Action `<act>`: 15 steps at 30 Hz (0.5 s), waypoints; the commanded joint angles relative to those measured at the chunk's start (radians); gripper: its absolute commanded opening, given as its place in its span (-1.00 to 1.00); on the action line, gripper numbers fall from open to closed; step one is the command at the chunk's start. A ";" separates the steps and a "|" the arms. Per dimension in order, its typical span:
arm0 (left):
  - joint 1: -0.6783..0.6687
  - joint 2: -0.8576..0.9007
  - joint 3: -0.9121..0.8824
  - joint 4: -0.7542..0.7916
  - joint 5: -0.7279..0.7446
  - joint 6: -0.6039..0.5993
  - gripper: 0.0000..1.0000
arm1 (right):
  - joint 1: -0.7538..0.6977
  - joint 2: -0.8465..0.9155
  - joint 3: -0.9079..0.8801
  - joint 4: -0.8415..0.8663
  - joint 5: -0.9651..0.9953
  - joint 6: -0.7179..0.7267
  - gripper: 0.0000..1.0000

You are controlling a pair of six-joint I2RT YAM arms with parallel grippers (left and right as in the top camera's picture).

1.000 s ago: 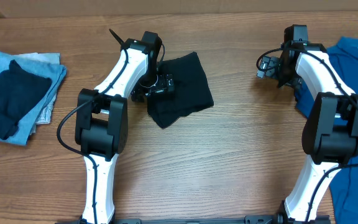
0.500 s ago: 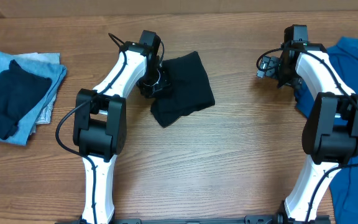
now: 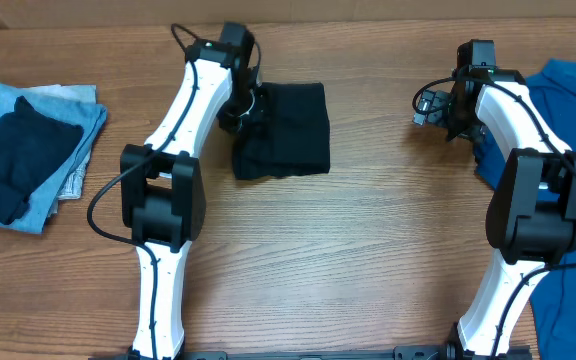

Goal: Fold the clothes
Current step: 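Carry the bundle left with the left gripper onto the clothes stack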

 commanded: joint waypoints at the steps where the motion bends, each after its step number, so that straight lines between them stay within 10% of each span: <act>1: -0.010 0.005 0.079 -0.011 -0.058 0.044 -0.92 | -0.002 -0.005 -0.005 0.004 0.006 0.001 1.00; 15: 0.262 -0.249 0.251 -0.130 -0.259 -0.166 -0.92 | -0.002 -0.005 -0.005 0.004 0.006 0.001 1.00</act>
